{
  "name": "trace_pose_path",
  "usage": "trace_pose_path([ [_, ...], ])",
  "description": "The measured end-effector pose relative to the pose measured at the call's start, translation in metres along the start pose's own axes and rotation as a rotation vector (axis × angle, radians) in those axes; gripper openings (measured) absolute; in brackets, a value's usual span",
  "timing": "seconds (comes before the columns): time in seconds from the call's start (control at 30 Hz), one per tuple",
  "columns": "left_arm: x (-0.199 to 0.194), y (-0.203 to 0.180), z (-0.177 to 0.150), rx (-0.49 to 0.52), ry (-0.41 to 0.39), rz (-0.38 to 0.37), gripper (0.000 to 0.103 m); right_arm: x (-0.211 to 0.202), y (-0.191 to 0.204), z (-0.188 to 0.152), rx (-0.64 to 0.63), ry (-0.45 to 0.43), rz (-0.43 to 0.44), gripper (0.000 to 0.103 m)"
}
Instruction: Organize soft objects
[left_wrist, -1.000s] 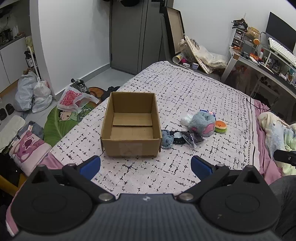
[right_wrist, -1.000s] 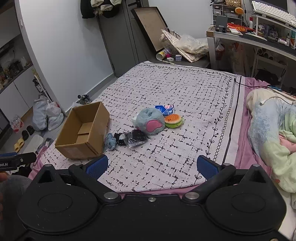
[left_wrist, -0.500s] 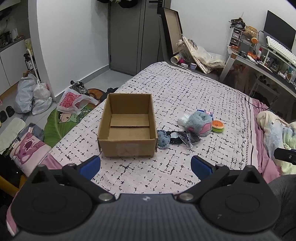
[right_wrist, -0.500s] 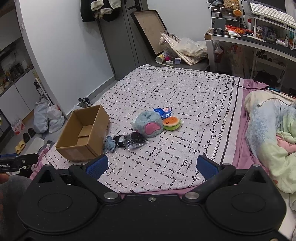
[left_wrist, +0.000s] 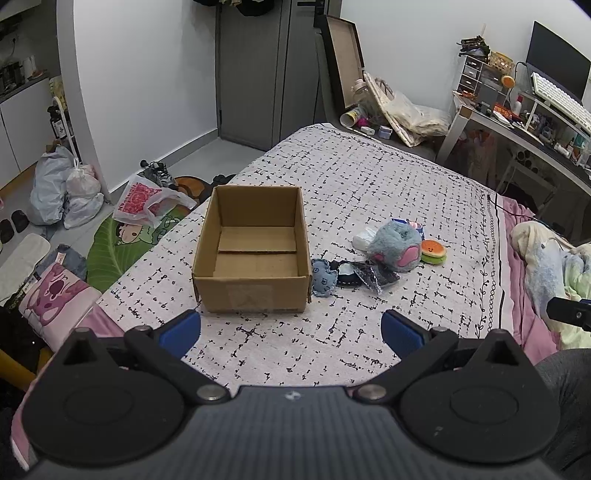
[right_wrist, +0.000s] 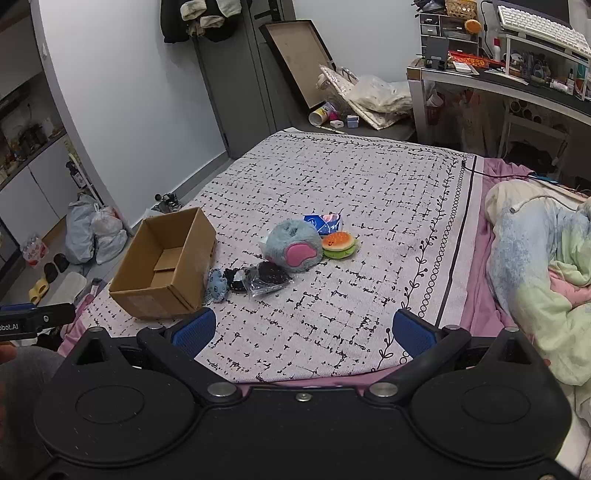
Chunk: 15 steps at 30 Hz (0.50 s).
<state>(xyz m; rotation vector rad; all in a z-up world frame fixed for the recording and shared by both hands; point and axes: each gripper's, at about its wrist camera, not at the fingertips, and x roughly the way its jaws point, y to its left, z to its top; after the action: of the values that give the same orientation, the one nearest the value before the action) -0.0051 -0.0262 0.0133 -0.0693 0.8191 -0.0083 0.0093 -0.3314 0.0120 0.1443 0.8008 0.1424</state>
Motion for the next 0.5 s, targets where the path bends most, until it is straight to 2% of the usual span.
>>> trace_pose_path([
  [0.5,0.0034,0.0008,-0.0003,-0.004,0.004,0.008,0.103,0.0051,0.0008,-0.0001,0.009,0.009,0.026,0.103],
])
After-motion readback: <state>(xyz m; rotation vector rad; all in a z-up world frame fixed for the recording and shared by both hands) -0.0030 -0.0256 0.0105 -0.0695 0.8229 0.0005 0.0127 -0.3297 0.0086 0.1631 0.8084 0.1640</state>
